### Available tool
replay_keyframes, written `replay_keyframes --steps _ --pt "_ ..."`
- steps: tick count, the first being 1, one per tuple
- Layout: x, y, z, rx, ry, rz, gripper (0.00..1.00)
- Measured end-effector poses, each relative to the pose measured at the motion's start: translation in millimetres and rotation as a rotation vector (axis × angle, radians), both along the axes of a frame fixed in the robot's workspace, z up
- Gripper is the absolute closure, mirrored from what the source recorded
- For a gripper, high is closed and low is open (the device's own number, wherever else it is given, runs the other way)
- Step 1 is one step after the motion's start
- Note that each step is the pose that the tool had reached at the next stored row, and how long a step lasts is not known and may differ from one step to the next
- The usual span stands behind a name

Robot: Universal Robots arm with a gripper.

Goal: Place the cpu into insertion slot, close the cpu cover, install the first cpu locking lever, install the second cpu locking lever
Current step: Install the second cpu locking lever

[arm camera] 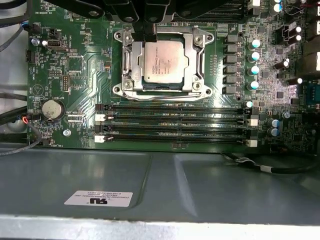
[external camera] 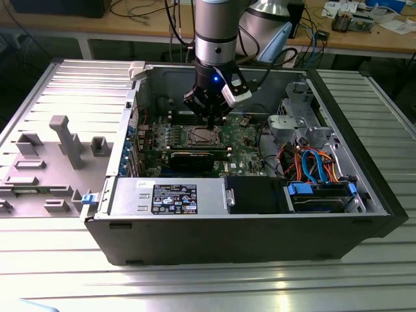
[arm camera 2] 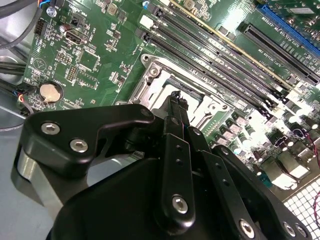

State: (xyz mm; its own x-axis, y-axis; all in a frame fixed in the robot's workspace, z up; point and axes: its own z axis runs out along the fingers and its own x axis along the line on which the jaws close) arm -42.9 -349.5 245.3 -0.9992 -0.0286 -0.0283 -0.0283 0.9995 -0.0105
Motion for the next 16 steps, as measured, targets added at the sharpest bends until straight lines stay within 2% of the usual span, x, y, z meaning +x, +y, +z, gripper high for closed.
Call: replay_keyframes --steps 16 --pt "0.0 -4.6 0.0 0.0000 0.0000 0.000 0.89"
